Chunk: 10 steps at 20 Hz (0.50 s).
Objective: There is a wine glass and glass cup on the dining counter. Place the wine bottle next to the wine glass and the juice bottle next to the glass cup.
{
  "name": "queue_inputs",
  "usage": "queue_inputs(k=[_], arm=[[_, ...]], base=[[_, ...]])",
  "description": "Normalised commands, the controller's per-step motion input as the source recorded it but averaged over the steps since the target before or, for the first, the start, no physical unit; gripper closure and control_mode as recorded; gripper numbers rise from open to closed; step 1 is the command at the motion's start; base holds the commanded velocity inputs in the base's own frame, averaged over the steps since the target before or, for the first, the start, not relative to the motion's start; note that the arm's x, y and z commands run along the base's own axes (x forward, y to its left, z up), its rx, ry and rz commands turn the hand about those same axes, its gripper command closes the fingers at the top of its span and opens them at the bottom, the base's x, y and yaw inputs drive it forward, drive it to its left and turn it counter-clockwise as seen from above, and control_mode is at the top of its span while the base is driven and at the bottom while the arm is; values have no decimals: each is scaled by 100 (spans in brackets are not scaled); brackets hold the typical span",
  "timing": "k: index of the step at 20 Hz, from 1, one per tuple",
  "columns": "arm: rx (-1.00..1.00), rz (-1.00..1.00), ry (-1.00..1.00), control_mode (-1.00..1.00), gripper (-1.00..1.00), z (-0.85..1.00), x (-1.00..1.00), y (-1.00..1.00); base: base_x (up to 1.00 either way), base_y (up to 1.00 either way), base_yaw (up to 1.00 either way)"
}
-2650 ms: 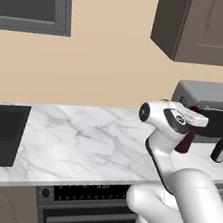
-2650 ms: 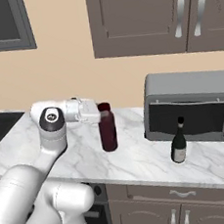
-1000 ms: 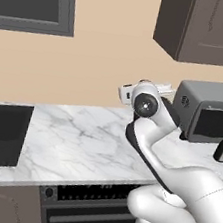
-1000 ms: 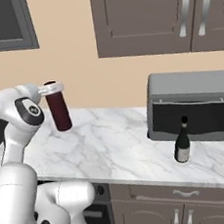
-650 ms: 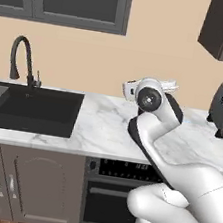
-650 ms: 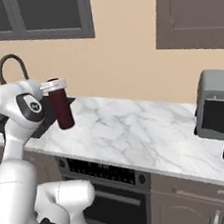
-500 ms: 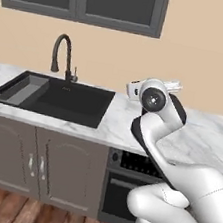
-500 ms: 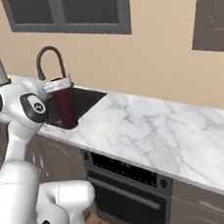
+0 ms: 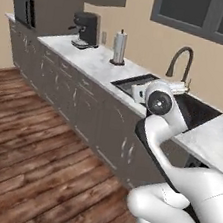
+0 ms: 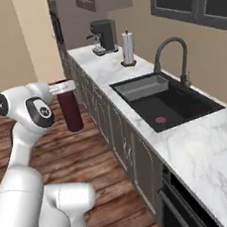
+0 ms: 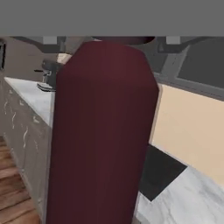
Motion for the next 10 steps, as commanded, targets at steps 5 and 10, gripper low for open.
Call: queue_inputs(k=[5,10], arm=[[0,0,0,100,100,0,0,0],[0,0,0,100,100,0,0,0]], base=[[-10,17,93],[2,14,75]])
